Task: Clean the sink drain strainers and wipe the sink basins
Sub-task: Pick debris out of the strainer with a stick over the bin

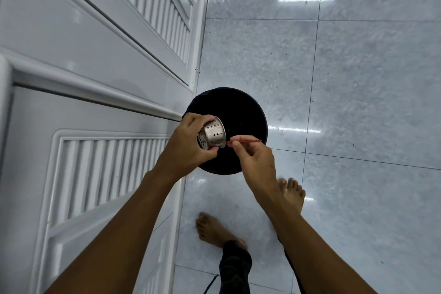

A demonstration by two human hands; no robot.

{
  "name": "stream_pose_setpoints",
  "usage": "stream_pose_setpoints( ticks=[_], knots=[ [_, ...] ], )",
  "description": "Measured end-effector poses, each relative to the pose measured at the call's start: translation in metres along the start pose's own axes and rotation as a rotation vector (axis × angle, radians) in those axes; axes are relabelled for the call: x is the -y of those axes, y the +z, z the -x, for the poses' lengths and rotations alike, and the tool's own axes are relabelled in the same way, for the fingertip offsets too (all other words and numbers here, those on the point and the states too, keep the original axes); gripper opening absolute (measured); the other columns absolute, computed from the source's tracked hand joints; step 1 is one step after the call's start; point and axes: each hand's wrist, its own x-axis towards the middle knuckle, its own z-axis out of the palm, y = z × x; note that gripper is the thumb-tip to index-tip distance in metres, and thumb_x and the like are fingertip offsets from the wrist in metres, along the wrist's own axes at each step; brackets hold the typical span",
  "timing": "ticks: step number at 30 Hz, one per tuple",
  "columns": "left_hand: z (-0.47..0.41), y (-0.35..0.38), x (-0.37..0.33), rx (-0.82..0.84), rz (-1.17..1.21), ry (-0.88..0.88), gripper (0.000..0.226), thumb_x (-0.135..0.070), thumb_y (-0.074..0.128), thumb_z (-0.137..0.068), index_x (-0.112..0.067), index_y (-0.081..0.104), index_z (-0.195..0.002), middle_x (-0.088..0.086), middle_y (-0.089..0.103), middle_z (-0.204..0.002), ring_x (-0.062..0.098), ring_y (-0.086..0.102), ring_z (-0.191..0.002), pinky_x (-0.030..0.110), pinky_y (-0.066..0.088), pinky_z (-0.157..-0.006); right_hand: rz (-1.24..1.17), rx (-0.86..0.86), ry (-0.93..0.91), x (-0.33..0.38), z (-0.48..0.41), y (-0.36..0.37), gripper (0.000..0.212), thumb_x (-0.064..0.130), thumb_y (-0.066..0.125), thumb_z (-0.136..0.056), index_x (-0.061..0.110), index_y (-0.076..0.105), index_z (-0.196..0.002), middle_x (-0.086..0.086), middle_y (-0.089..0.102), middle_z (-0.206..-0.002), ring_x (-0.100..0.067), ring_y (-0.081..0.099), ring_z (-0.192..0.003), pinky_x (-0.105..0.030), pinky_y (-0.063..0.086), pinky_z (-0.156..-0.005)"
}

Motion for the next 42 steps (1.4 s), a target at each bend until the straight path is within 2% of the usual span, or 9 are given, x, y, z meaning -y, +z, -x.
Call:
stream_pose_setpoints(
  ticks=[8,12,15,20,25,29,33,38,42],
  knots=[
    [-0.007,0.002,0.003,0.001,0.007,-0.059,0.078,-0.029,0.089,-0.070,-0.021,0.053,-0.139,-0.003,0.060,-0.128,0.007,0.056,-0.112,0.003,0.038,-0.091,-0.068,0.052,0.098,-0.004,-0.014,-0.007,0.012,0.024,0.066,-0.097,0.032,0.074,-0.100,0.013,0.078,-0.097,0.001,0.070,-0.095,-0.021,0.056,-0.076],
    [-0.007,0.002,0.001,-0.001,0.085,-0.091,0.072,-0.029,0.089,-0.069,-0.024,0.056,-0.133,-0.006,0.062,-0.122,0.002,0.059,-0.106,0.000,0.041,-0.086,-0.045,-0.086,0.141,0.004,-0.024,-0.011,0.013,0.023,0.065,-0.097,0.034,0.073,-0.095,0.010,0.078,-0.096,-0.007,0.070,-0.098,-0.035,0.058,-0.088],
    [-0.006,-0.001,0.005,-0.004,0.139,-0.112,0.070,-0.026,0.089,-0.069,-0.025,0.054,-0.130,-0.008,0.062,-0.119,0.000,0.060,-0.105,0.003,0.044,-0.085,-0.191,-0.036,0.128,0.017,-0.027,-0.016,0.014,0.021,0.065,-0.097,0.031,0.074,-0.096,0.011,0.079,-0.094,0.003,0.070,-0.085,-0.018,0.054,-0.072],
    [-0.014,-0.006,0.000,-0.043,0.225,-0.052,0.069,-0.031,0.090,-0.066,-0.033,0.050,-0.123,-0.016,0.064,-0.113,0.005,0.065,-0.106,0.013,0.053,-0.084,-0.141,0.172,0.121,0.024,-0.020,-0.016,0.014,0.017,0.063,-0.098,0.027,0.074,-0.097,0.007,0.079,-0.091,0.006,0.067,-0.081,-0.023,0.049,-0.075],
    [-0.013,-0.006,0.007,-0.011,0.208,-0.031,0.070,-0.024,0.090,-0.066,-0.033,0.052,-0.123,-0.020,0.062,-0.114,0.002,0.063,-0.108,0.008,0.049,-0.083,0.248,-0.002,-0.054,0.026,-0.030,-0.014,0.011,0.022,0.066,-0.097,0.025,0.075,-0.102,0.016,0.074,-0.094,0.003,0.067,-0.092,-0.014,0.053,-0.085],
    [-0.011,0.001,0.015,-0.006,0.162,-0.109,0.067,-0.027,0.087,-0.067,-0.031,0.053,-0.124,-0.018,0.059,-0.110,-0.004,0.059,-0.103,0.006,0.047,-0.081,0.236,-0.027,-0.128,0.026,-0.033,-0.005,0.010,0.023,0.067,-0.096,0.028,0.074,-0.100,0.018,0.073,-0.094,0.010,0.064,-0.089,-0.002,0.047,-0.076],
    [-0.013,0.004,0.019,0.012,0.136,-0.140,0.068,-0.027,0.088,-0.068,-0.027,0.055,-0.127,-0.009,0.061,-0.113,-0.003,0.059,-0.101,0.004,0.045,-0.079,0.212,0.101,-0.060,0.012,-0.033,0.003,0.011,0.021,0.067,-0.096,0.025,0.076,-0.101,0.016,0.075,-0.095,0.012,0.066,-0.091,-0.002,0.049,-0.079],
    [-0.011,0.010,0.027,0.012,0.084,-0.200,0.067,-0.023,0.089,-0.067,-0.023,0.058,-0.128,-0.001,0.060,-0.115,0.011,0.061,-0.101,0.014,0.049,-0.083,0.148,-0.090,0.086,-0.006,-0.040,0.003,0.012,0.022,0.066,-0.097,0.024,0.075,-0.105,0.009,0.075,-0.101,-0.003,0.067,-0.100,-0.019,0.055,-0.089],
    [-0.013,0.015,0.030,0.030,0.071,-0.186,0.070,-0.022,0.089,-0.067,-0.021,0.058,-0.129,0.000,0.060,-0.117,0.013,0.061,-0.102,0.022,0.053,-0.085,0.078,0.121,0.114,-0.010,-0.038,0.008,0.012,0.020,0.066,-0.096,0.028,0.075,-0.096,0.008,0.078,-0.097,-0.007,0.070,-0.100,-0.022,0.055,-0.090]
  ],
)
